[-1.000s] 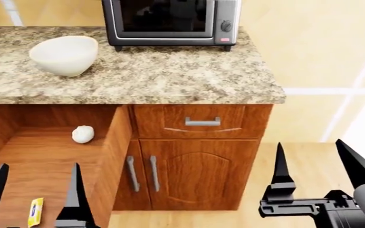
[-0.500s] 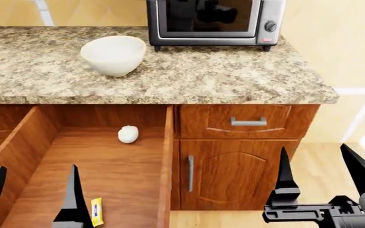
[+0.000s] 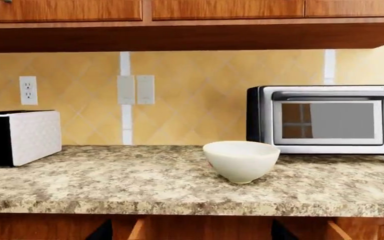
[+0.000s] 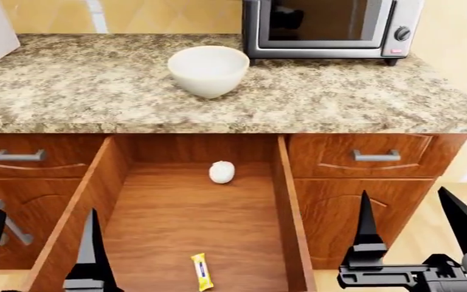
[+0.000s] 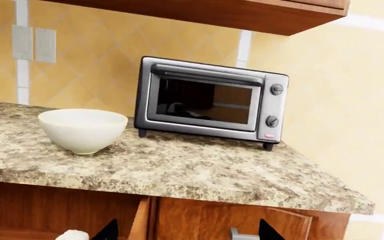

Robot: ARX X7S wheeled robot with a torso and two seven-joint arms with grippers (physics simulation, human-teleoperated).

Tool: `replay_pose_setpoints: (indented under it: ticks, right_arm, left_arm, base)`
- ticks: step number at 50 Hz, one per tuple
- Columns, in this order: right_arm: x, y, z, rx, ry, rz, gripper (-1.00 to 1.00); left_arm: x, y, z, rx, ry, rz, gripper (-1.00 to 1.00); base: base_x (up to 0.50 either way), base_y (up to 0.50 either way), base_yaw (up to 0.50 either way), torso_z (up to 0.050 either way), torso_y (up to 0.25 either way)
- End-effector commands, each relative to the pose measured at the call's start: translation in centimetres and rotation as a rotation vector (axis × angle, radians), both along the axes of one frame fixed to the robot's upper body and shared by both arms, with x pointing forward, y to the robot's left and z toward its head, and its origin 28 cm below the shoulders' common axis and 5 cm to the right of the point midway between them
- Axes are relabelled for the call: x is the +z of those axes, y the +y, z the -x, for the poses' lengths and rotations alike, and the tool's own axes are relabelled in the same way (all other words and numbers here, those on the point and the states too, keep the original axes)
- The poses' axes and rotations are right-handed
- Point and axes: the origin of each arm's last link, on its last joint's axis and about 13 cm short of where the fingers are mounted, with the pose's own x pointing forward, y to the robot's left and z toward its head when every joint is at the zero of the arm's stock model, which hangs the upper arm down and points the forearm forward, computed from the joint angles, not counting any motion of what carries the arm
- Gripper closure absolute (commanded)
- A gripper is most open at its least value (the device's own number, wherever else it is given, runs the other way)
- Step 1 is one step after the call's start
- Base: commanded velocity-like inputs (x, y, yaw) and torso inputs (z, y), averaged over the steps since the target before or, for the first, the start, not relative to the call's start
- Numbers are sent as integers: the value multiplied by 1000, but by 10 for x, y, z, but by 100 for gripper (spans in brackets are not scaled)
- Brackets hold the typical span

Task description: Place the bar in the bowl and close the drawer.

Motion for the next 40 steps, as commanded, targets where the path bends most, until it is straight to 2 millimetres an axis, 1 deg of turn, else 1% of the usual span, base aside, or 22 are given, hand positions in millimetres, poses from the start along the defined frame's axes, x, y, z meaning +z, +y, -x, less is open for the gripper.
replay_pose_setpoints:
  ticks: [1, 14, 21, 24, 27, 35, 40]
  right_arm:
    - [0, 0, 1, -7, 1, 0, -100]
    - [2, -1, 1, -9, -5, -2, -100]
    - [-3, 1, -1, -14, 15, 21, -100]
    - [8, -7, 2, -10, 29, 30, -100]
    - [13, -8, 2, -6, 39, 14, -100]
    - [13, -7, 2, 0, 22, 10, -100]
    - [11, -7, 2, -3, 21, 16, -100]
  left_arm:
    - [0, 1, 2, 1, -1, 1, -100]
    - [0, 0, 3, -1, 1, -2, -100]
    - [1, -1, 2, -6, 6, -7, -100]
    - [3, 0, 2, -9, 5, -7, -100]
    - [3, 0, 3, -11, 4, -8, -100]
    - [4, 0, 3, -10, 6, -8, -100]
    - [4, 0, 3, -9, 6, -8, -100]
  base:
    - [0, 500, 0, 0, 0]
    - [0, 500, 0, 0, 0]
    - [0, 18, 0, 0, 0]
    - [0, 0, 0, 0, 0]
    - [0, 0, 0, 0, 0]
    - [425, -23, 0, 0, 0]
    - [170, 0, 0, 0, 0]
